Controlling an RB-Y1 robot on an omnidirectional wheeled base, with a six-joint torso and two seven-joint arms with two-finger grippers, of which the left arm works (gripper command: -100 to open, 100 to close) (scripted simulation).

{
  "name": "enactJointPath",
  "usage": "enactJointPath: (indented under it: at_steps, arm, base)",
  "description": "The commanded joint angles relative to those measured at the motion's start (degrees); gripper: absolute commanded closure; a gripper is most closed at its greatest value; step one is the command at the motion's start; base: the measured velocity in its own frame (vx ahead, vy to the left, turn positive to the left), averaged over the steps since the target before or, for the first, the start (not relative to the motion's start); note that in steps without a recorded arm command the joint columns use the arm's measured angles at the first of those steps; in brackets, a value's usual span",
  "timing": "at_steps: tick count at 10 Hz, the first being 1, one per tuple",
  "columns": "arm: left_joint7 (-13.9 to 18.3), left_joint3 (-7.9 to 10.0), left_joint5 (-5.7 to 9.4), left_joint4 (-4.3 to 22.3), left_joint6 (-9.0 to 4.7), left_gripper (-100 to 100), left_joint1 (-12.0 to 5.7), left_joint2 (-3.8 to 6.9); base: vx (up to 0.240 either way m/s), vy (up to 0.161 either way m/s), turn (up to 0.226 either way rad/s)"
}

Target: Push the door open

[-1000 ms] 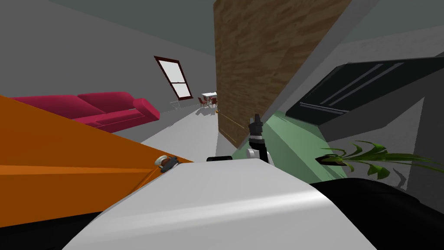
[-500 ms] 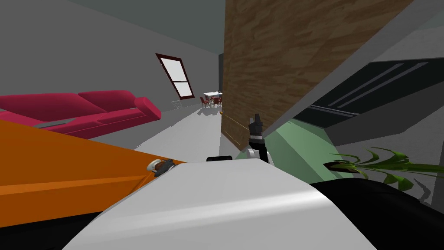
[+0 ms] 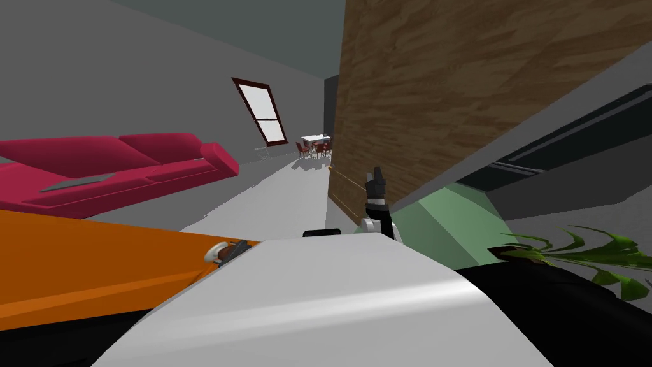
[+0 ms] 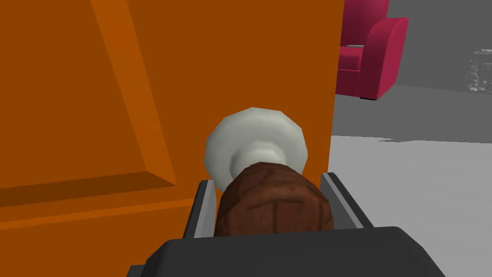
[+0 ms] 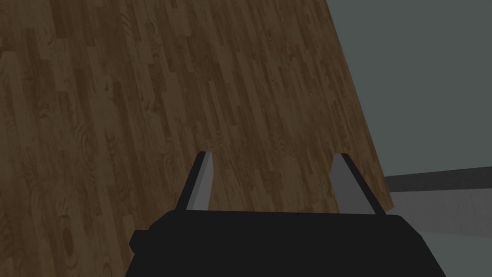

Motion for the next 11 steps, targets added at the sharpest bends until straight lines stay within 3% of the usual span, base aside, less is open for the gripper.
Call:
enactJointPath:
  at_steps: [1,8,11]
  arm:
    - [-0.4,1.67,1.23,-0.5,-0.83,100,0.67,0.40]
    - [-0.8,5.53,5.38,-0.6,-2.57,100,2.16,-1.04]
    - [-1.0,5.89,5.93,-0.4,-2.63,100,2.04,-1.53]
  base:
    - [0.145,0.170,0.046]
    - [0.150,0.160,0.057]
    - [0.117,0.126,0.045]
